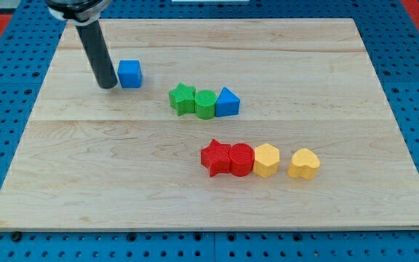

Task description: Place the blue cube vertical to the green circle

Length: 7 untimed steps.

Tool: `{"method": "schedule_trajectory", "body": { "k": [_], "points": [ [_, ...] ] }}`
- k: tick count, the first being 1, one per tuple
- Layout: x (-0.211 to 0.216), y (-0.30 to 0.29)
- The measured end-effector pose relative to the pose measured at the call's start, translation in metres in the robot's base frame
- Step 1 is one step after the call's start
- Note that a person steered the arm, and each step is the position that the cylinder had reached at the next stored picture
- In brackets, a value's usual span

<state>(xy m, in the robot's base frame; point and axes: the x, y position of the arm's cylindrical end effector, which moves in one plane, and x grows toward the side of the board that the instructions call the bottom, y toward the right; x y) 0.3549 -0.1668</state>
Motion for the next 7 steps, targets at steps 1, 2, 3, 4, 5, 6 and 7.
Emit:
{"method": "schedule_trajectory", "body": {
  "k": [1,2,3,4,5,6,7],
  "points": [
    [-0.036,0.041],
    [-0.043,0.043],
    [-0.019,0.013],
    [0.002,0.016],
    [0.003,0.048],
    [-0.022,0.073],
    [-0.051,0.074]
  ]
}}
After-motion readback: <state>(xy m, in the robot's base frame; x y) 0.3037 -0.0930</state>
